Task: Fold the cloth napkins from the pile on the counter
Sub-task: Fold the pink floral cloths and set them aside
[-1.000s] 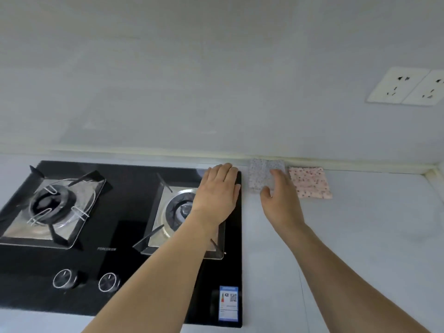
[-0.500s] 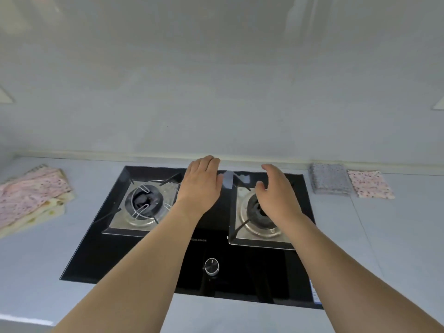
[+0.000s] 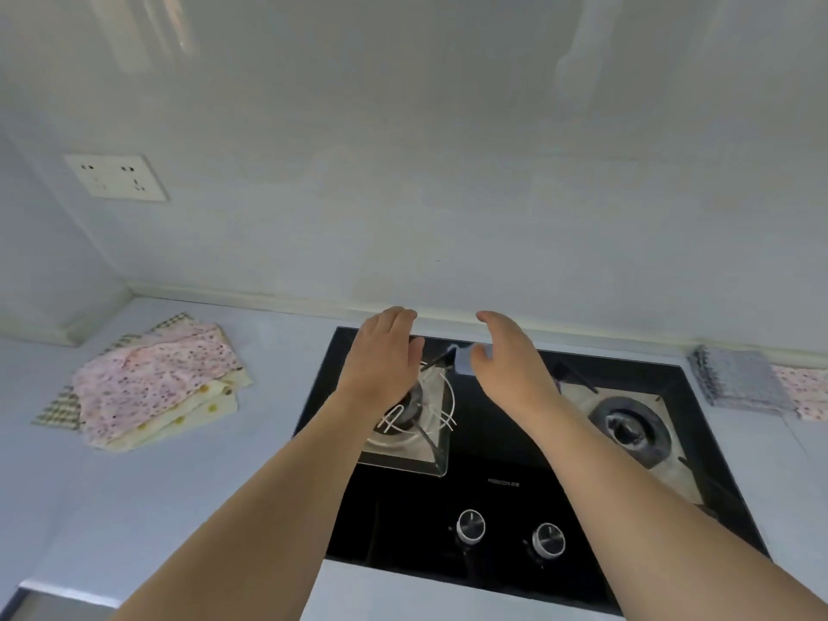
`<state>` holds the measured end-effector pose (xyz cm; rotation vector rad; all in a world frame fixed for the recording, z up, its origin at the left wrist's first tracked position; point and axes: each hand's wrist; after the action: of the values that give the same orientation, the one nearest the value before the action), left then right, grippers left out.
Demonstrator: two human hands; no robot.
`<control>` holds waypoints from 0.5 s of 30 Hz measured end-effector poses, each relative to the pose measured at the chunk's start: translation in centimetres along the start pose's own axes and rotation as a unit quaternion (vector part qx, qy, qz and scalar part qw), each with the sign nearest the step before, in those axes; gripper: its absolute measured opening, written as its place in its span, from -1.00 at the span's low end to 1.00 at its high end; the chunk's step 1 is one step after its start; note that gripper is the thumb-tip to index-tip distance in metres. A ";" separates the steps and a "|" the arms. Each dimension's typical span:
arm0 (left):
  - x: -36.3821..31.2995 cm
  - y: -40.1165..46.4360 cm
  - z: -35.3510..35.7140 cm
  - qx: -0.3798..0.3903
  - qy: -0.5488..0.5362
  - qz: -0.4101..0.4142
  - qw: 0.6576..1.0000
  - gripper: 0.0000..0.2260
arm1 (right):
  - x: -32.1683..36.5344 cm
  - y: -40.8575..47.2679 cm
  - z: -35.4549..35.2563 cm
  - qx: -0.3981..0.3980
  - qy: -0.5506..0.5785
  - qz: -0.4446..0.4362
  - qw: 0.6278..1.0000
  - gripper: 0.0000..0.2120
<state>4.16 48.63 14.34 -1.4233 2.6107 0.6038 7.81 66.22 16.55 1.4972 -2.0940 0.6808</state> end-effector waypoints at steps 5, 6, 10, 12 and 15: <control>7.7 -2.4 -3.5 -0.004 -0.017 -0.047 0.999 -0.62 | 6.2 0.3 4.3 0.041 -0.010 -0.020 0.999 -0.53; 9.1 -2.9 -4.0 -0.005 -0.015 -0.058 0.998 -0.63 | 7.3 0.5 5.1 0.048 -0.008 -0.024 0.998 -0.53; 14.5 -6.4 -6.2 -0.006 -0.003 -0.097 0.995 -0.64 | 11.9 0.6 9.5 0.071 -0.022 -0.051 0.996 -0.54; 18.1 -8.5 -7.4 0.009 -0.002 -0.115 0.993 -0.64 | 14.8 0.2 12.3 0.083 -0.024 -0.062 0.994 -0.54; 24.1 -11.5 -9.1 0.021 -0.010 -0.147 0.989 -0.66 | 19.1 -0.4 17.0 0.109 -0.043 -0.096 0.988 -0.53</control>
<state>1.14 20.58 12.63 -1.7326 2.3183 0.5162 1.06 41.54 15.74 1.8511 -1.9515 0.8056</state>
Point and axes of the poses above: each hand's wrist, its own y-axis towards the middle knuckle, its own z-axis out of the palm, x = y × z, and after that the axes turned 14 degrees about z, right-handed
